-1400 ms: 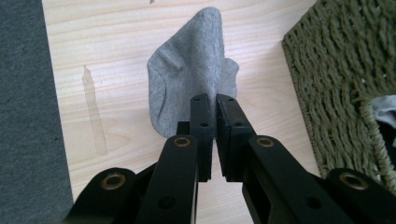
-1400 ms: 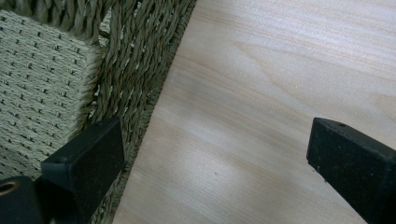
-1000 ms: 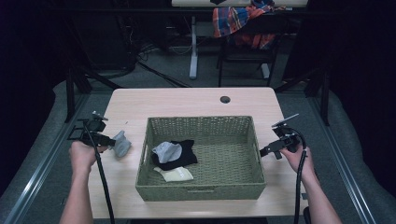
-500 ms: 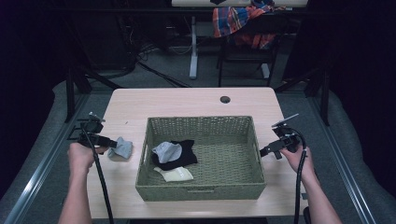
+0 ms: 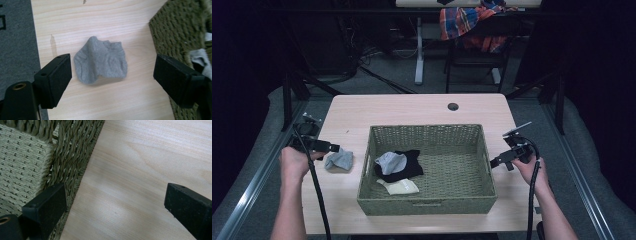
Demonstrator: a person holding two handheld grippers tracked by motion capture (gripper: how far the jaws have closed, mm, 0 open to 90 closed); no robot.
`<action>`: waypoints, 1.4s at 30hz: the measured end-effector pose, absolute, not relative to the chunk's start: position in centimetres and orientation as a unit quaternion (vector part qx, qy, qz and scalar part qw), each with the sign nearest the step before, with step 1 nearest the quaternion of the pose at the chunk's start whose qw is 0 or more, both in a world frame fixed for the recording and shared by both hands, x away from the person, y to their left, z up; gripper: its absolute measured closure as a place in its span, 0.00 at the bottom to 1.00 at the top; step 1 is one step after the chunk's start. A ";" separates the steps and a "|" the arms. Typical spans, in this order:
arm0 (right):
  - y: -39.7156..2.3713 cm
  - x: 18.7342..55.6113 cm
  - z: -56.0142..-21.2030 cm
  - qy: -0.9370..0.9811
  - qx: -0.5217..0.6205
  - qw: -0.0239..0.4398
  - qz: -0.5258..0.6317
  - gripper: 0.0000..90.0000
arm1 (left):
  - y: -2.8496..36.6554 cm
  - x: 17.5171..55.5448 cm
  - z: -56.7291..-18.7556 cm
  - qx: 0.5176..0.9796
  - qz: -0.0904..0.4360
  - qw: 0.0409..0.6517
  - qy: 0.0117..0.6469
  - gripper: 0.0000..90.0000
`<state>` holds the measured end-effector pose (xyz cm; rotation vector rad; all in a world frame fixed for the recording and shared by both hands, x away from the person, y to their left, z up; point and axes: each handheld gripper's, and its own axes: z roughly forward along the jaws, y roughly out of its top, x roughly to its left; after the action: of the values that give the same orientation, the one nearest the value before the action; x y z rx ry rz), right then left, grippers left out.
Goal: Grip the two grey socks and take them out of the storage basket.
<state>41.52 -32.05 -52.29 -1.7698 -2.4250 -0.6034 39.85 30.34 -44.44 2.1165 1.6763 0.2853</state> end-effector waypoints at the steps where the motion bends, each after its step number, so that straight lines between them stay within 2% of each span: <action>1: -32.1 41.5 -52.3 -0.792 -0.577 0.040 -0.197 0.04 | 30.1 39.8 -44.2 0.764 0.105 0.212 0.600 0.17; 18: -32.4 41.5 -52.1 -0.799 -0.570 0.045 -0.188 0.04 | 25.0 40.6 -41.7 0.817 0.103 0.196 0.532 0.02; 29: -32.2 41.4 -52.3 -0.786 -0.583 0.039 -0.203 0.04 | 21.3 41.2 -40.3 0.842 0.107 0.200 0.489 0.00; 42: -32.4 41.5 -52.1 -0.795 -0.572 0.046 -0.193 0.04 | 16.6 41.8 -41.0 0.876 0.094 0.177 0.439 0.00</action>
<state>41.50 -32.35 -52.14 -1.7479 -2.4289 -0.5905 41.82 16.59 -40.98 2.4779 1.2429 0.2671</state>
